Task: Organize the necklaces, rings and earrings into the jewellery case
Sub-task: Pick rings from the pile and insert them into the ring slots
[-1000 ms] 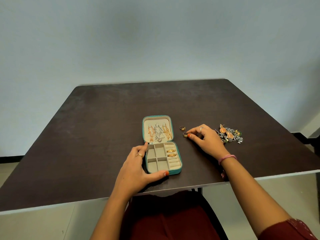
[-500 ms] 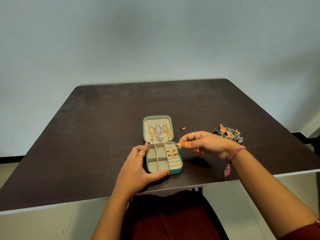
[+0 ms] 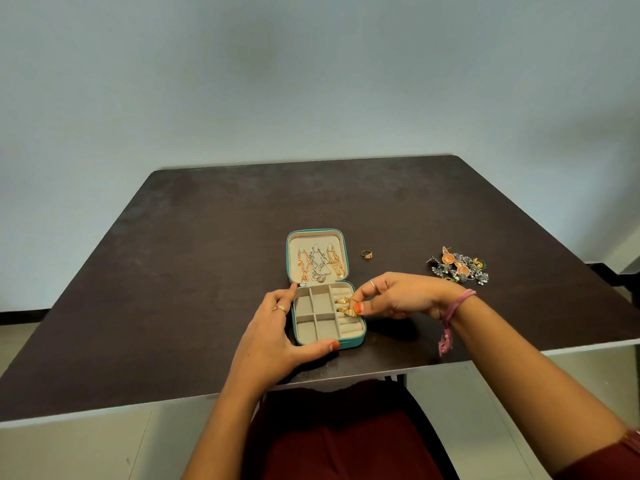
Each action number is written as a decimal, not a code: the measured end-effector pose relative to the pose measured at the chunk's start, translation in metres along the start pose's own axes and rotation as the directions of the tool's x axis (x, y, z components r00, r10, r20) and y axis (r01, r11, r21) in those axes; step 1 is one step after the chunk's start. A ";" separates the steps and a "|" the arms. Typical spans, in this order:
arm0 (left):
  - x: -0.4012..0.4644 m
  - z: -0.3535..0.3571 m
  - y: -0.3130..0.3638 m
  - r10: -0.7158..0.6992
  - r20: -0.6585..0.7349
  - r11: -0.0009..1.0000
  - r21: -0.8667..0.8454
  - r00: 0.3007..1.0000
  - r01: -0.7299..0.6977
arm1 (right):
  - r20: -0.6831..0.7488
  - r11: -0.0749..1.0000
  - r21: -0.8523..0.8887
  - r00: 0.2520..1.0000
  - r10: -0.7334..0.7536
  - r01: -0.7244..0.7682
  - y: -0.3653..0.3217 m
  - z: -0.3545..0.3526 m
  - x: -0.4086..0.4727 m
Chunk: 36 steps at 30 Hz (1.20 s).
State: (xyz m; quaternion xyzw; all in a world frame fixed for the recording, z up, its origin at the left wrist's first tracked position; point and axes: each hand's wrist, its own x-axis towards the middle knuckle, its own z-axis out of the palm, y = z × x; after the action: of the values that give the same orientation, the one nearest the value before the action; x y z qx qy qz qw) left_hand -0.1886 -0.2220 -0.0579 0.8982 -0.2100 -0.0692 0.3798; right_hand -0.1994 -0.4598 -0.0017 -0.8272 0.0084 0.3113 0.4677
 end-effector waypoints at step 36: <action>-0.001 0.000 0.001 -0.002 0.017 1.000 0.005 1.000 0.002 | -0.470 0.983 -0.063 0.864 -0.183 0.174 0.007 -0.010 -0.002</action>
State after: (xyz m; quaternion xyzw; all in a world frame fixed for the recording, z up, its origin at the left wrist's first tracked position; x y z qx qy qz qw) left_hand -0.1896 -0.2221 -0.0574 0.8987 -0.2125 -0.0768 0.3759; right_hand -0.1982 -0.4722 -0.0023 -0.8797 0.0430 0.0554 0.4704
